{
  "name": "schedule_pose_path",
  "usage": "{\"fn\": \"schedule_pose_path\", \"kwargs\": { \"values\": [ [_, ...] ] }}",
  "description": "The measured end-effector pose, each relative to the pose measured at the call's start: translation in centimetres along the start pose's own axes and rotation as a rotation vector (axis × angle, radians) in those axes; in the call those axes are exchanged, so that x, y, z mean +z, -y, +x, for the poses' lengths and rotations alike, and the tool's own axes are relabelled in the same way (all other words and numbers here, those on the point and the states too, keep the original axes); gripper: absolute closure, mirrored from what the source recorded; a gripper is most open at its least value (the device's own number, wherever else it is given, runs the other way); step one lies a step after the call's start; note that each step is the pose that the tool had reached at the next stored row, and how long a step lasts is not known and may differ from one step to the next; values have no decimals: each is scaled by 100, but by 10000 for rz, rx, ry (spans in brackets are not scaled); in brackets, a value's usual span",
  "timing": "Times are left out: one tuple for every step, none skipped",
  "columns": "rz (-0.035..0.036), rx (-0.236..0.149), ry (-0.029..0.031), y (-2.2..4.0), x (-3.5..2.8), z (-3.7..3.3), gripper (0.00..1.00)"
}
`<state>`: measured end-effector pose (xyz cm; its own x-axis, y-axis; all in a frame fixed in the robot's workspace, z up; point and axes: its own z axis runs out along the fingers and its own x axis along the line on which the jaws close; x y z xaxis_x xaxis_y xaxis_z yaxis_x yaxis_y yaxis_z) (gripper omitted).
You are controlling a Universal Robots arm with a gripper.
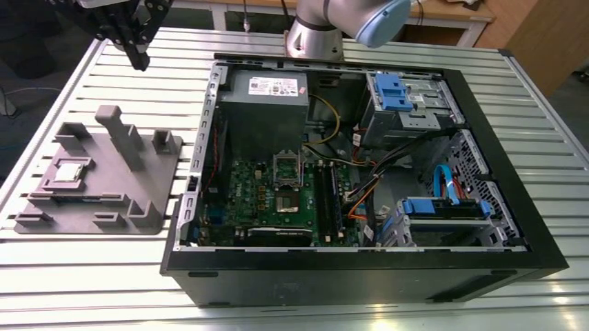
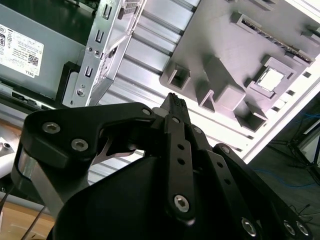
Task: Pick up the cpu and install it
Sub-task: 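Reach for the cpu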
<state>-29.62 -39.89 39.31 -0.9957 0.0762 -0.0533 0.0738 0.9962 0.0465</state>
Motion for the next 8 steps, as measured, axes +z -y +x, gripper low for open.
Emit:
{"fn": "schedule_pose_path", "kwargs": {
  "values": [
    [0, 0, 0, 1, -1, 12, 89],
    [0, 0, 1, 2, -1, 25, 89],
    [0, 0, 2, 3, -2, 38, 89],
    [0, -1, 2, 4, -3, 52, 89],
    [0, -1, 3, 5, -3, 69, 89],
    [0, 0, 4, 6, -4, 84, 89],
    [-1, 0, 5, 8, -4, 100, 89],
    [-1, 0, 6, 9, -5, 117, 89]
  ]
}}
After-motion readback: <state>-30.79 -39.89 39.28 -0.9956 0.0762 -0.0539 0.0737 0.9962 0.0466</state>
